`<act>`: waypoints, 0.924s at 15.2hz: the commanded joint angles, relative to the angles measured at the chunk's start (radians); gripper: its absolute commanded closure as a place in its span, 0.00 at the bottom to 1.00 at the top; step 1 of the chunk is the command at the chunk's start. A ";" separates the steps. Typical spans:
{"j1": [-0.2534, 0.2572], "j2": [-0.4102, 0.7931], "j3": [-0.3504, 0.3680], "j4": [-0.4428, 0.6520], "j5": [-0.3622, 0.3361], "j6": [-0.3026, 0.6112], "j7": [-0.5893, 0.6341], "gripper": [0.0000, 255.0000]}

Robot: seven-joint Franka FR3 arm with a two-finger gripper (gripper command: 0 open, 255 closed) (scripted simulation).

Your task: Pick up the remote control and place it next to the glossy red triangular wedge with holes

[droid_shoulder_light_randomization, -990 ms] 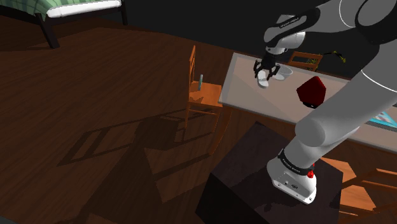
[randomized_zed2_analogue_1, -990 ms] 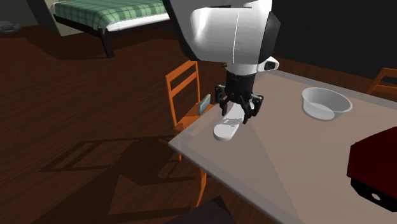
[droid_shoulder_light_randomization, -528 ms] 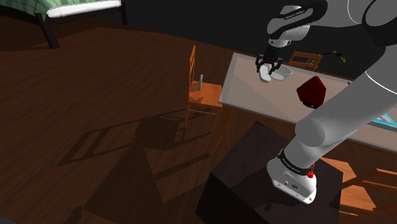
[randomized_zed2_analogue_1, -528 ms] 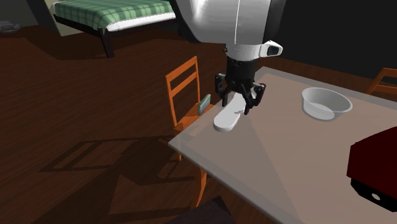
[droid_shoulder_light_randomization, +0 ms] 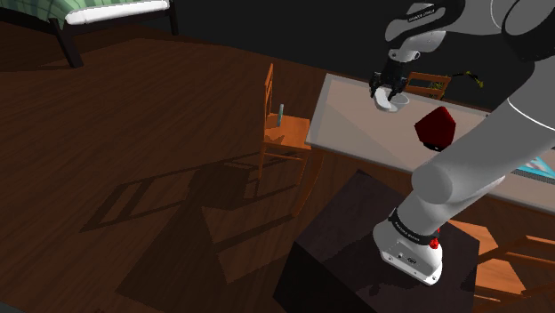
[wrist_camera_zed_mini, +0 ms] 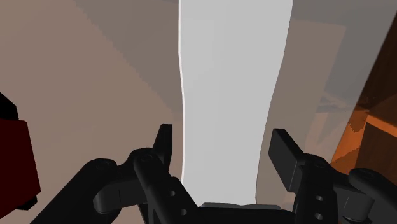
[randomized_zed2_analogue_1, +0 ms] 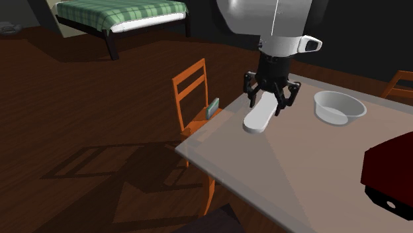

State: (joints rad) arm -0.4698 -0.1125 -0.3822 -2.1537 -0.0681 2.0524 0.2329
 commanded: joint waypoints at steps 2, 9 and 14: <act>-0.030 0.043 -0.042 0.053 0.015 -0.010 -0.083 1.00; -0.113 0.180 -0.130 0.203 0.086 -0.034 -0.285 1.00; -0.194 0.309 -0.171 0.349 0.163 -0.071 -0.428 1.00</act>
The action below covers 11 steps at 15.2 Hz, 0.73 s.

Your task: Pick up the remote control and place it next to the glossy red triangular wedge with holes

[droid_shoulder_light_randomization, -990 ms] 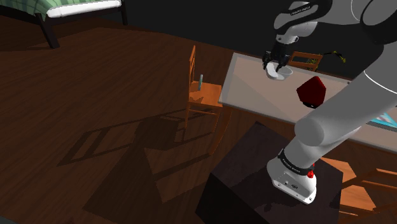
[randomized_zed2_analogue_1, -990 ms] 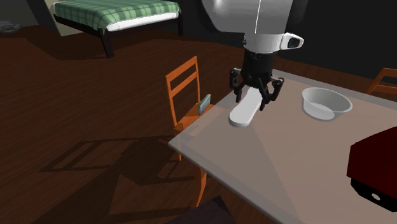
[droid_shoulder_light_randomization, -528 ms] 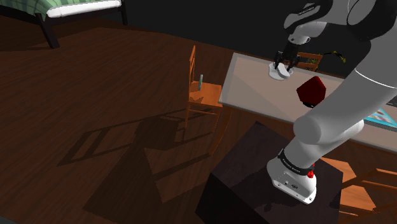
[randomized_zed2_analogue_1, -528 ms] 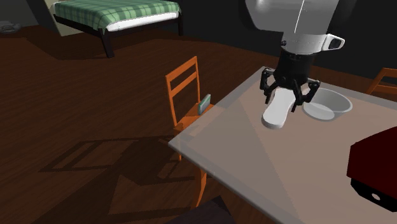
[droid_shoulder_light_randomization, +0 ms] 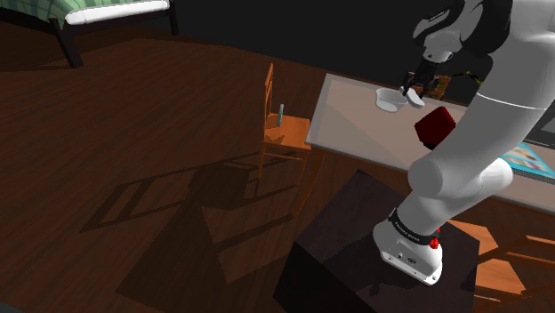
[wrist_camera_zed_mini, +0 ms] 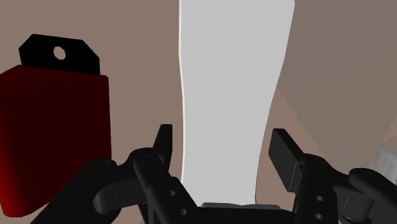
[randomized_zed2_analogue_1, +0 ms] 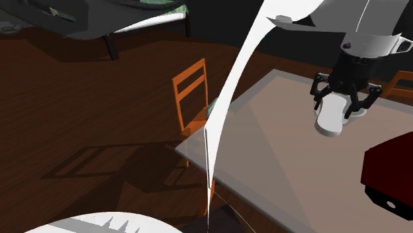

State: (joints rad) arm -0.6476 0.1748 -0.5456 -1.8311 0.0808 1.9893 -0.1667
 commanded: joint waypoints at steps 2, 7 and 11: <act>-0.051 0.071 -0.015 0.085 0.043 -0.025 -0.076 1.00; -0.054 0.091 -0.010 0.041 0.056 0.035 -0.084 1.00; -0.057 0.110 -0.005 0.010 0.070 0.083 -0.092 1.00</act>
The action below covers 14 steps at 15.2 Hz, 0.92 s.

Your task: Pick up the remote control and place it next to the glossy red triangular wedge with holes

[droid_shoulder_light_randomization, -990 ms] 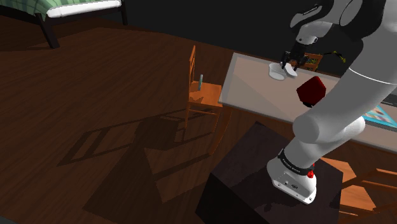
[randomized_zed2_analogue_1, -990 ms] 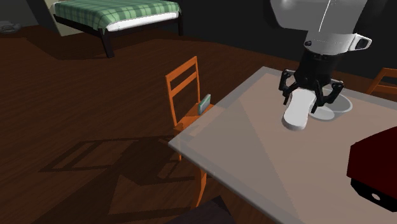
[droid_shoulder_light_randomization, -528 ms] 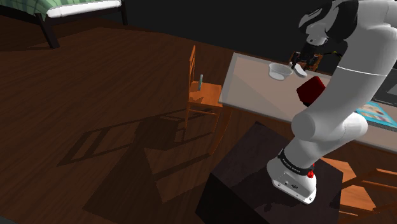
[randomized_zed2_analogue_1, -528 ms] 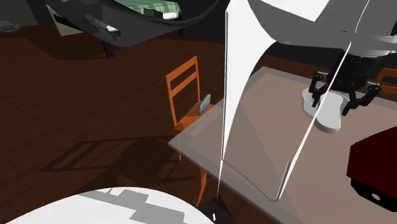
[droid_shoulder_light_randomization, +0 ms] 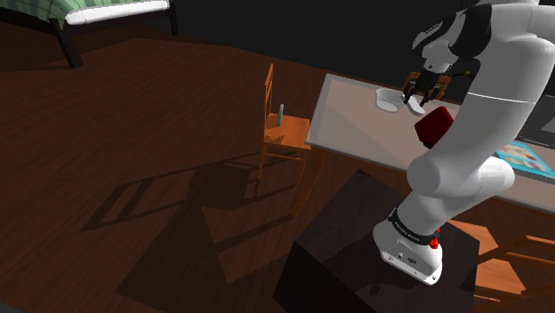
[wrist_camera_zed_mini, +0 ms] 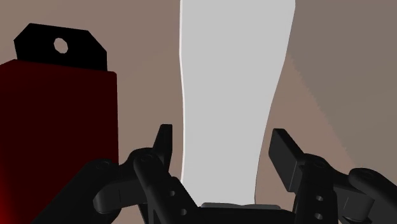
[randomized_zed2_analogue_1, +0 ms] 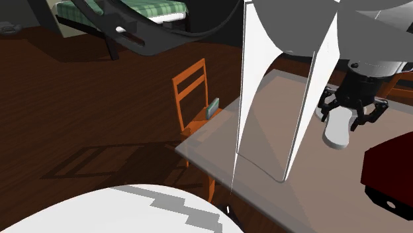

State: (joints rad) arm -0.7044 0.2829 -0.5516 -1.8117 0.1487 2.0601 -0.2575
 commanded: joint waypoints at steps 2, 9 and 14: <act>-0.002 0.013 0.004 -0.023 0.010 0.035 -0.006 1.00; -0.011 0.057 0.016 -0.065 0.040 0.115 -0.025 1.00; -0.020 0.093 0.028 -0.088 0.065 0.169 -0.040 1.00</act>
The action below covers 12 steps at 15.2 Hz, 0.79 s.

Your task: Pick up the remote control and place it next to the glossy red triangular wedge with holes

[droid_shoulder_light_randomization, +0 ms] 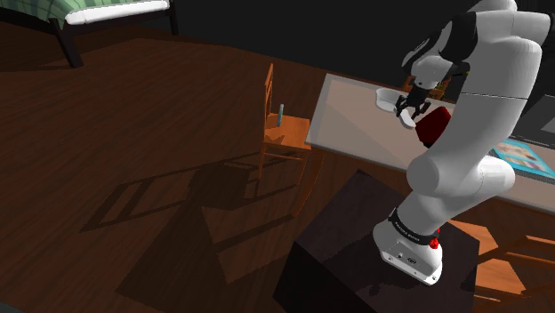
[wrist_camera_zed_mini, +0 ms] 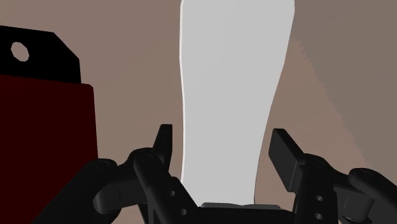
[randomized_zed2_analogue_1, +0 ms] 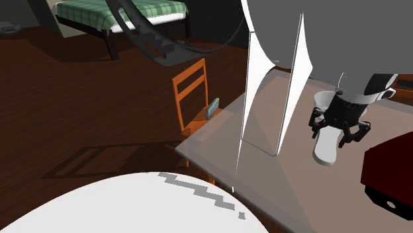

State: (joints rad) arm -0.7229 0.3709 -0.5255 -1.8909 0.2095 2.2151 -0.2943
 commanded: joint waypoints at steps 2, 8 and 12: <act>-0.005 0.020 0.007 -0.017 0.015 0.035 -0.010 1.00; -0.020 0.070 0.027 -0.034 0.049 0.097 -0.031 1.00; -0.031 0.106 0.042 -0.041 0.073 0.136 -0.046 1.00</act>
State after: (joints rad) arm -0.7533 0.4719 -0.4870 -1.9241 0.2774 2.3384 -0.3381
